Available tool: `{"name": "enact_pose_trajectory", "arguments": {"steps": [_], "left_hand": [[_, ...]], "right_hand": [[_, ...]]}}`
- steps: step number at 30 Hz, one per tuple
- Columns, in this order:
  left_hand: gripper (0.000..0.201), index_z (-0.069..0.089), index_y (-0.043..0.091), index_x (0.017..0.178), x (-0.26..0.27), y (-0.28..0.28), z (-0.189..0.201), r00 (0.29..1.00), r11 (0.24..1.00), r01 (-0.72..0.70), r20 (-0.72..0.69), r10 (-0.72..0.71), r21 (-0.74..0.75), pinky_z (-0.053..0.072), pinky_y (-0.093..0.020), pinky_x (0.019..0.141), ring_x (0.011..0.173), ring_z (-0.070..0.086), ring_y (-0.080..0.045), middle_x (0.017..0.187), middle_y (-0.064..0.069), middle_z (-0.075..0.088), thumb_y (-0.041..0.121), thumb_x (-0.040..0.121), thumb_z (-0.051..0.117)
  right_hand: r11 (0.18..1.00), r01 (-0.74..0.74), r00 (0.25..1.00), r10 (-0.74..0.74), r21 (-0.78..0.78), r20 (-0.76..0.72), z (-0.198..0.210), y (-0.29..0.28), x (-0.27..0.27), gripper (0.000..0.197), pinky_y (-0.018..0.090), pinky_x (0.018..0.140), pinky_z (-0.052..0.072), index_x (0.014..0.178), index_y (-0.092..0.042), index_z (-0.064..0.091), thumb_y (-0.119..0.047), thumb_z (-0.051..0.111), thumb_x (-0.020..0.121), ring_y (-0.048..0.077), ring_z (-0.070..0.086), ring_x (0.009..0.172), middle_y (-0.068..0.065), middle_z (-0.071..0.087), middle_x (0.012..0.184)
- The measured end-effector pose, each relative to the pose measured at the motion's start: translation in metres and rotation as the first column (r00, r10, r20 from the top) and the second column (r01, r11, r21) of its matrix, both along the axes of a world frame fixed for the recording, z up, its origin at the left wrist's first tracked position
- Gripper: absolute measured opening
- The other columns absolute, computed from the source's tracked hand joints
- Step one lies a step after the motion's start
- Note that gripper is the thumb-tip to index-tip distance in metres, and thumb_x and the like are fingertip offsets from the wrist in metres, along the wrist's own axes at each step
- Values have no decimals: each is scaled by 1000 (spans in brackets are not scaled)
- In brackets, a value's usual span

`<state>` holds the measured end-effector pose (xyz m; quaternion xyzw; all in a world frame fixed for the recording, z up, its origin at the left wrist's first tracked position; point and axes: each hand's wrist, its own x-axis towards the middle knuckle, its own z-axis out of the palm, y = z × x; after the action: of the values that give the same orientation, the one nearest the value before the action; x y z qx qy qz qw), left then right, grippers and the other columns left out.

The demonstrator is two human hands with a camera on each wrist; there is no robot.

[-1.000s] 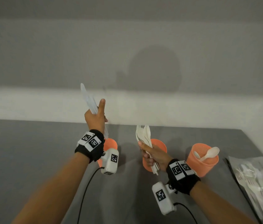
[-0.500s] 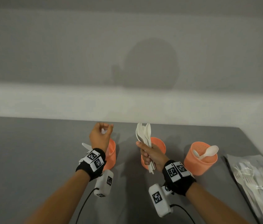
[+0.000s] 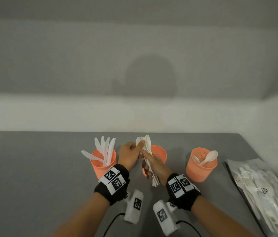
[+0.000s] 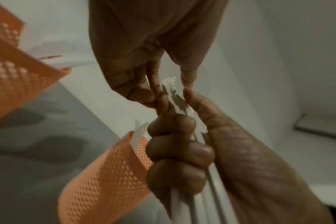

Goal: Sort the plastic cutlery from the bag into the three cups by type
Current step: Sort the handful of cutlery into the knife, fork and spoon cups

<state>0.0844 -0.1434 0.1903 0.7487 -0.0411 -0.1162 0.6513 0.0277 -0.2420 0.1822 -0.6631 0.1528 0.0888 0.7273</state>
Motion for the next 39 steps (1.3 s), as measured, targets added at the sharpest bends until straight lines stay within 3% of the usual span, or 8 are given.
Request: {"name": "enact_pose_trajectory", "arguments": {"steps": [9, 14, 19, 22, 28, 31, 36, 39], "left_hand": [[29, 55, 12, 67, -21, -10, 8, 991, 990, 132, -27, -131, 47, 33, -11, 38, 47, 44, -9, 56, 0, 49, 14, 95, 48], [24, 60, 5, 77, -30, -19, 3, 999, 996, 21, 40, -24, 81, 43, -26, 55, 53, 51, -19, 61, -9, 58, 13, 94, 47], [23, 65, 1, 88, -39, -20, -2, 997, 997, -26, 78, 20, 66, 43, -30, 65, 73, 63, -33, 85, -24, 68, 19, 93, 51], [22, 67, 1, 88, -40, -19, -2, 993, 995, -78, 95, 72, 57, 45, -29, 66, 83, 66, -35, 89, -23, 70, 18, 92, 54], [23, 64, 1, 97, -45, -23, 4, 986, 985, -134, 118, 121, 106, 52, -41, 83, 91, 66, -35, 95, -20, 70, 18, 94, 48], [23, 64, -1, 97, -46, -24, 4, 982, 983, -162, 112, 152, 88, 50, -36, 80, 90, 65, -32, 94, -18, 68, 16, 95, 47], [16, 61, -2, 92, -45, -23, -5, 990, 989, -106, -106, 94, -107, 45, -32, 58, 61, 58, -28, 74, -17, 63, 13, 89, 55], [17, 61, -3, 86, -43, -22, -7, 987, 989, -91, -144, 74, -116, 44, -29, 57, 58, 56, -24, 68, -14, 60, 10, 91, 51]], "right_hand": [[991, 72, 997, -67, 109, -43, 0, -12, -15, 43, 14, 31, 26, 76, -11, 54, -43, 34, 98, 5, 34, 27, -3, 52, 46], [966, 90, 996, -81, 244, -47, -4, -10, -21, 46, 15, 30, 29, 75, -9, 56, -45, 35, 97, 6, 40, 28, -3, 55, 47], [992, 39, 998, -44, 119, 39, 1, -14, -29, 38, 16, 37, 33, 91, -10, 59, -41, 38, 98, 9, 44, 34, 4, 58, 59], [999, 20, 997, -22, 27, 74, 1, -16, -31, 36, 19, 40, 36, 93, -13, 59, -42, 39, 97, 10, 48, 36, 9, 60, 69], [993, 113, 992, -115, 38, 59, -7, -11, -27, 48, 18, 35, 35, 81, -7, 59, -43, 32, 99, 12, 46, 32, 2, 55, 48], [990, 138, 988, -140, 31, 65, -9, -10, -26, 39, 20, 35, 37, 87, -7, 58, -36, 36, 100, 13, 47, 34, 6, 53, 55], [994, 106, 991, -103, -31, 86, -7, -9, -26, 37, 18, 35, 35, 84, -11, 55, -37, 34, 100, 12, 45, 33, 6, 49, 55], [997, 74, 994, -71, -27, 84, -7, -10, -27, 35, 19, 38, 38, 83, -13, 56, -35, 34, 100, 14, 49, 37, 8, 51, 56]]}}
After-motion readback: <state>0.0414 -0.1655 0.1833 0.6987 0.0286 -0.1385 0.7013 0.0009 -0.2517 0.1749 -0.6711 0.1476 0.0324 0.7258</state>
